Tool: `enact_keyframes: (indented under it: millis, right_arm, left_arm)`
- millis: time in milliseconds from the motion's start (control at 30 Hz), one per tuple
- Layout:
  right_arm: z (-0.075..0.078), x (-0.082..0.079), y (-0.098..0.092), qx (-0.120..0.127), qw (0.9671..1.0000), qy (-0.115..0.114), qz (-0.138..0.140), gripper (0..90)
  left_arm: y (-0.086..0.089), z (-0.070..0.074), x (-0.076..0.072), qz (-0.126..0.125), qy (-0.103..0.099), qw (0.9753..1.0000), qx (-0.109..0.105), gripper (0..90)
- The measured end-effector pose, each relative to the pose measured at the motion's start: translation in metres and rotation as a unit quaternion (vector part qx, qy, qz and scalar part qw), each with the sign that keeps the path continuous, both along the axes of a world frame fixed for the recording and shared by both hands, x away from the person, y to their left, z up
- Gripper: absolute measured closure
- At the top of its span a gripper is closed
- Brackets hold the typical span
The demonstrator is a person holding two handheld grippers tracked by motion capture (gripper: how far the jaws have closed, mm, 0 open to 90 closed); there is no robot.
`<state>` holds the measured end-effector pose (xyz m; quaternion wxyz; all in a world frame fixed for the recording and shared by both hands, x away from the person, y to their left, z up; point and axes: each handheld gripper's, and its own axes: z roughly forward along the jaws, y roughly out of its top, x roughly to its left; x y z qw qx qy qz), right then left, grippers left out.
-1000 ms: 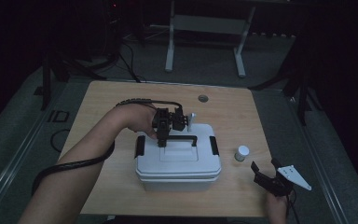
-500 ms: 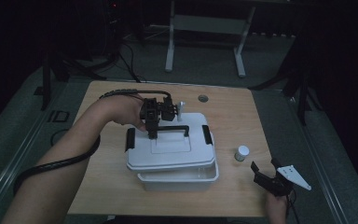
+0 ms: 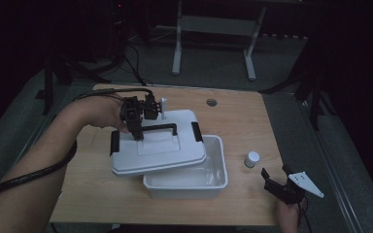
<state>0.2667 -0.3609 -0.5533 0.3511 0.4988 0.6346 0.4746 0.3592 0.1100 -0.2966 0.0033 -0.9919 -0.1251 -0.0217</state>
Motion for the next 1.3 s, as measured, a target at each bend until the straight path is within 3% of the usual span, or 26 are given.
enact_keyframes:
  millis: [233,500,967,1200,1300]
  right_arm:
    - [0.000,0.000,0.001,-0.002,1.0000,0.001,-0.002,12.8]
    - [0.000,0.000,0.001,-0.005,1.0000,0.001,-0.002,12.8]
    - [0.000,0.000,0.002,-0.008,1.0000,0.001,-0.003,12.8]
    - [0.000,0.000,0.002,-0.010,0.9999,0.000,-0.003,12.8]
    - [0.000,0.001,0.002,-0.012,0.9999,0.001,-0.003,12.8]
  left_arm:
    - [0.030,-0.002,-0.003,0.026,0.004,0.9996,0.000,83.8]
    - [0.073,-0.011,-0.007,0.070,0.008,0.9975,0.004,83.8]
    - [0.140,-0.025,-0.021,0.140,0.009,0.9901,0.005,83.8]
    - [0.168,-0.040,-0.026,0.176,0.014,0.9842,0.007,83.8]
    - [0.176,-0.049,-0.028,0.182,0.020,0.9831,-0.001,83.8]
